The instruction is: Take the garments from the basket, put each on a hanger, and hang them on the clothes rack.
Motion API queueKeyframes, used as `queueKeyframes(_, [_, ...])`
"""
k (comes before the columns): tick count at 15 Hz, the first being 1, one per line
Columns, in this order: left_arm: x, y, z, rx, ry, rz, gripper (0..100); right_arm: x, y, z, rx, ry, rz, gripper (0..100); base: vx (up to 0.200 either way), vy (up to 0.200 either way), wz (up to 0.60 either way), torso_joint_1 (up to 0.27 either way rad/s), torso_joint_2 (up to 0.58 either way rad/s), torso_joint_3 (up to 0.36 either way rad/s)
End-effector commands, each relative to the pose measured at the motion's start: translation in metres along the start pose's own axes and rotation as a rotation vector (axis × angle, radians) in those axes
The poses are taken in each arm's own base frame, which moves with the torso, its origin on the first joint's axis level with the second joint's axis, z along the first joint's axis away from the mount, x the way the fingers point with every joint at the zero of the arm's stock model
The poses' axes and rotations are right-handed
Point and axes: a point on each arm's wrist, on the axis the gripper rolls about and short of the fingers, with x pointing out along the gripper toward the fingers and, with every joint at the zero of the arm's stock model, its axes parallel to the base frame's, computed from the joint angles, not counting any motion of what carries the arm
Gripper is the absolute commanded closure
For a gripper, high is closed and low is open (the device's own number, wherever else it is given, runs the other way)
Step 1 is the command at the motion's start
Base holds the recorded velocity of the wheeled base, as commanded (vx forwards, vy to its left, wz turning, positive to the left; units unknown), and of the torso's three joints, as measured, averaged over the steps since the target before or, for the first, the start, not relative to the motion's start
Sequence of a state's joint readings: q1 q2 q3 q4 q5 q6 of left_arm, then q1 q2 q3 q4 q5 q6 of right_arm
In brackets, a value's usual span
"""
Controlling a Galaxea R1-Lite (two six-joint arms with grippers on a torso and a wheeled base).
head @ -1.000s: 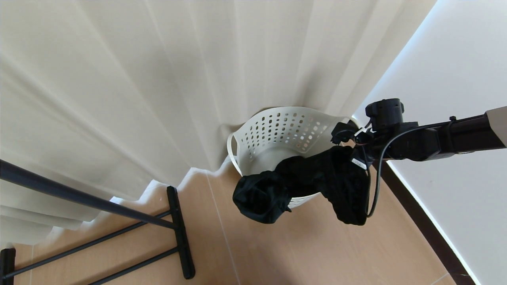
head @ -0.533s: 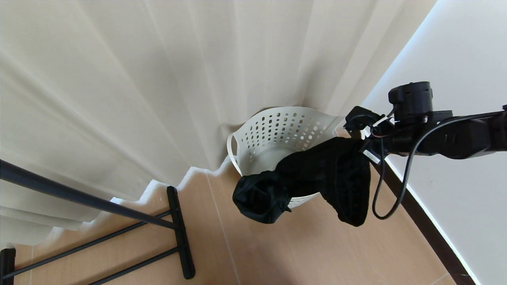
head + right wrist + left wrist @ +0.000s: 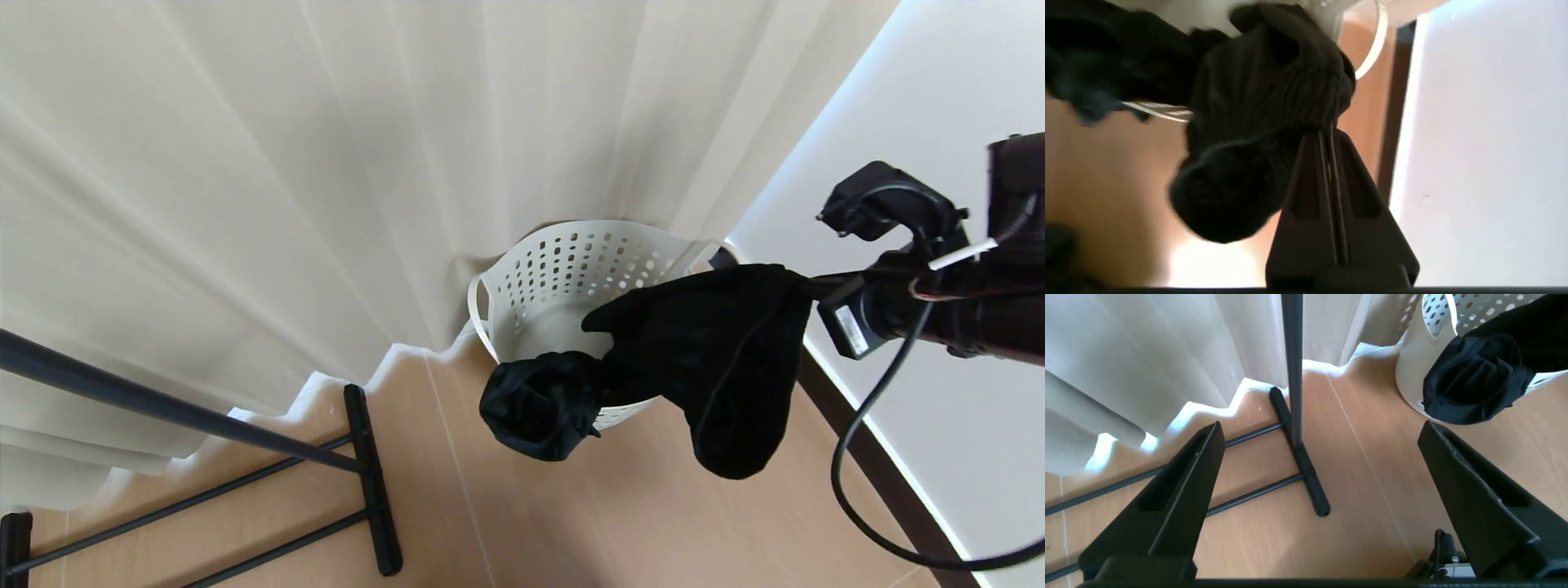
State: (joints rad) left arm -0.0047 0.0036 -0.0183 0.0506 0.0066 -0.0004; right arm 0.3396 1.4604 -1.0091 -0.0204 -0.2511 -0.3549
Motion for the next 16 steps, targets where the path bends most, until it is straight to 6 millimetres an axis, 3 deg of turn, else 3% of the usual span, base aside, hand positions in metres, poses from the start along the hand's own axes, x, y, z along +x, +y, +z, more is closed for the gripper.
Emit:
queueKeyframes(1, [0.000,0.000,0.000,-0.001,-0.001,0.001,0,-0.069,-0.002,-0.018,0.131,-0.145,0.066,100,0.000,0.000,0.00,0.000,0.00,0.000])
queueKeyframes(2, [0.000,0.000,0.000,-0.001,0.001,0.001,0,-0.085,-0.003,-0.027,0.174,-0.182,0.103,100,0.000,0.000,0.00,0.000,0.00,0.000])
queueKeyframes(5, [0.000,0.000,0.000,0.000,-0.001,0.000,0,-0.110,-0.002,-0.050,0.261,-0.234,0.146,100,0.000,0.000,0.00,0.000,0.00,0.000])
queueKeyframes(8, [0.000,0.000,0.000,-0.001,-0.001,0.000,0,-0.101,0.006,-0.061,0.306,-0.295,0.192,100,0.000,0.000,0.00,0.000,0.00,0.000])
queueKeyframes(10, [0.000,0.000,0.000,-0.003,0.001,0.000,0,-0.093,0.007,-0.058,0.309,-0.333,0.187,100,0.000,0.000,0.00,0.000,0.00,0.000])
queueKeyframes(16, [0.000,0.000,0.000,-0.004,0.001,0.000,0,-0.092,0.008,-0.061,0.312,-0.328,0.188,100,0.000,0.000,0.00,0.000,0.00,0.103])
